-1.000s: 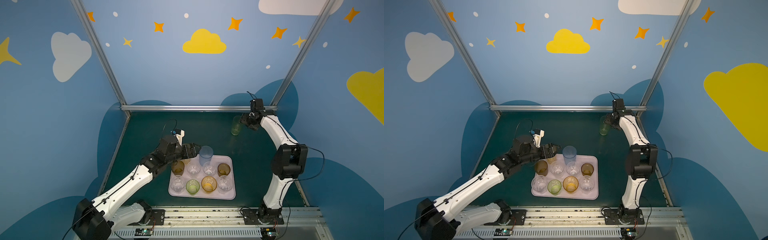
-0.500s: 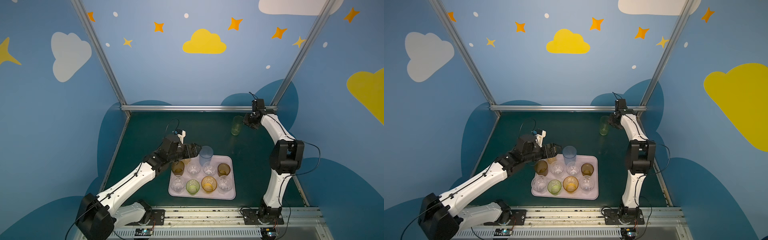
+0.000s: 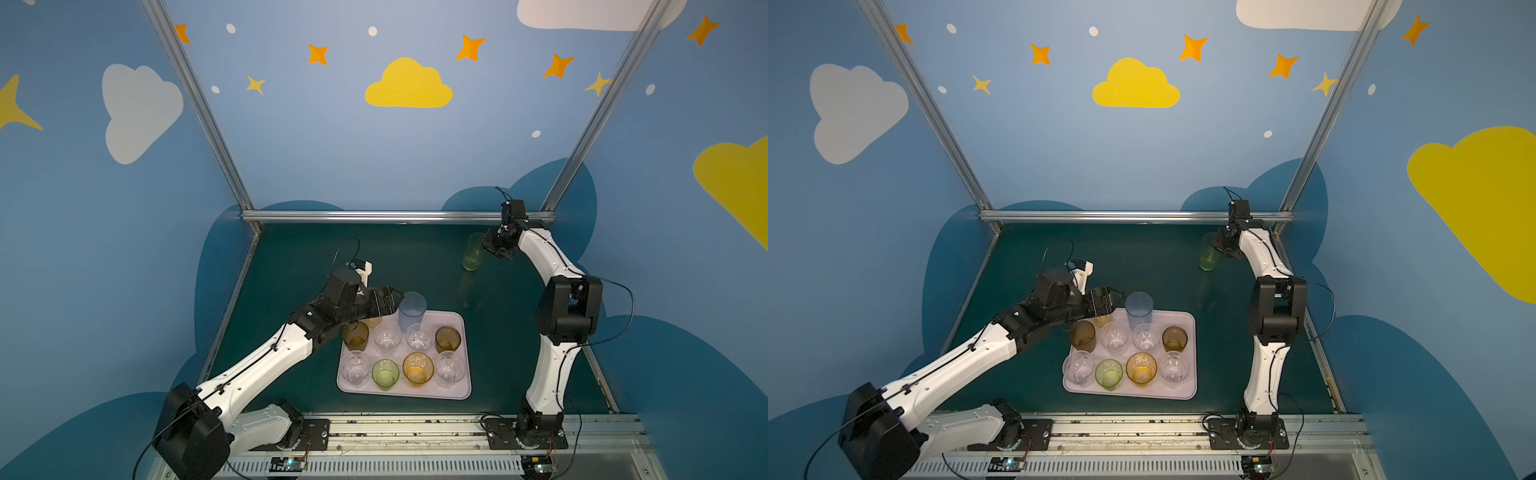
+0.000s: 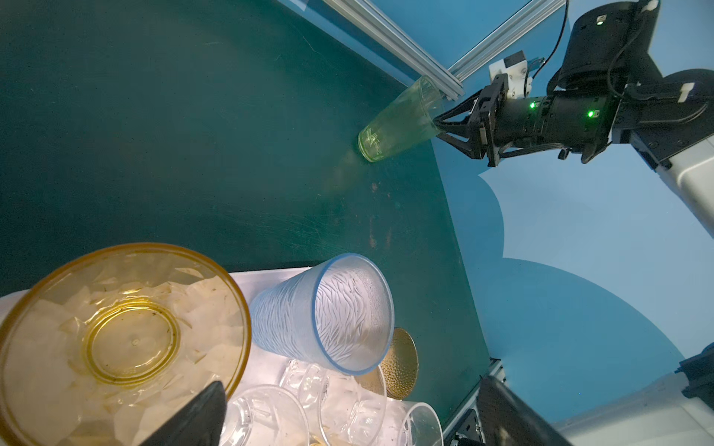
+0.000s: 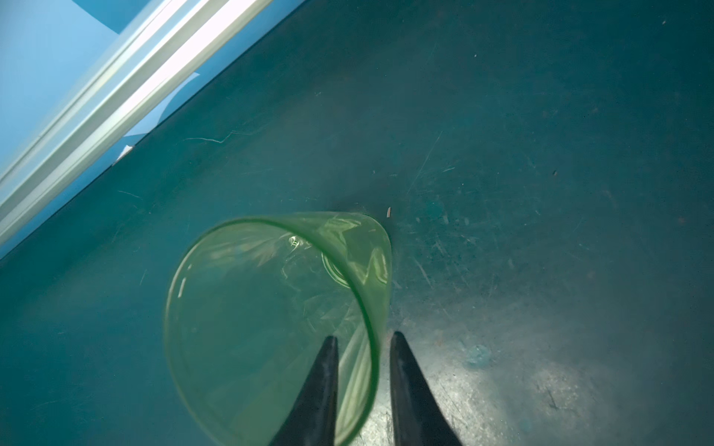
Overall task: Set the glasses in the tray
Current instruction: 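Lift the green glass and carry it toward the tray with the right gripper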
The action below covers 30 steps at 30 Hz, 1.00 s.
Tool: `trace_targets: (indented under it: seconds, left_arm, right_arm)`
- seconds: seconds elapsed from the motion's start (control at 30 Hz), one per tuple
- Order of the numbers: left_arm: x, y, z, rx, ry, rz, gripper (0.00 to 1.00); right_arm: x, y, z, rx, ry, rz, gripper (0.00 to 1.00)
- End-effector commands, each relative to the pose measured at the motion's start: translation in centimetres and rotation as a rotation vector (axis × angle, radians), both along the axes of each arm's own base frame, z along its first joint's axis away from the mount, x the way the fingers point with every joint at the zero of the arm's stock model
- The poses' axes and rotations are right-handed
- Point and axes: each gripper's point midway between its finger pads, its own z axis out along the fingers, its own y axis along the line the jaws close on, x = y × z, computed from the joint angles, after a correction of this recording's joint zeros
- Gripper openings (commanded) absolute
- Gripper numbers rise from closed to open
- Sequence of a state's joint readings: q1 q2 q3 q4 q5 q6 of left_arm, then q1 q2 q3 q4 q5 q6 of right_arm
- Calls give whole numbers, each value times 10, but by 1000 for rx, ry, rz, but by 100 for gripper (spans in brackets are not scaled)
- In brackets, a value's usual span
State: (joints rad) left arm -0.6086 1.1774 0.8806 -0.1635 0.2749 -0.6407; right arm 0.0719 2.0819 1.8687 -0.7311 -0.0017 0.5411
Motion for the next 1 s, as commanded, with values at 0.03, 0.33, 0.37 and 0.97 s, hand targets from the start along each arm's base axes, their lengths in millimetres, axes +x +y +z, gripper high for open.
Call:
trace_targets:
  seconds: [0.03, 0.33, 0.37, 0.97]
  left_arm:
    - [7, 1, 7, 4, -25, 17, 100]
    - [9, 16, 5, 38, -26, 91, 100]
    - [8, 17, 5, 35, -26, 95, 100]
    - [-26, 74, 23, 60, -105, 238, 100]
  right_arm:
    - [5, -5, -1, 0, -1, -11, 13]
    - [-8, 3, 17, 35, -26, 16, 0]
    - [-11, 4, 21, 46, -34, 19, 0]
    - [-129, 49, 72, 116, -178, 135, 0]
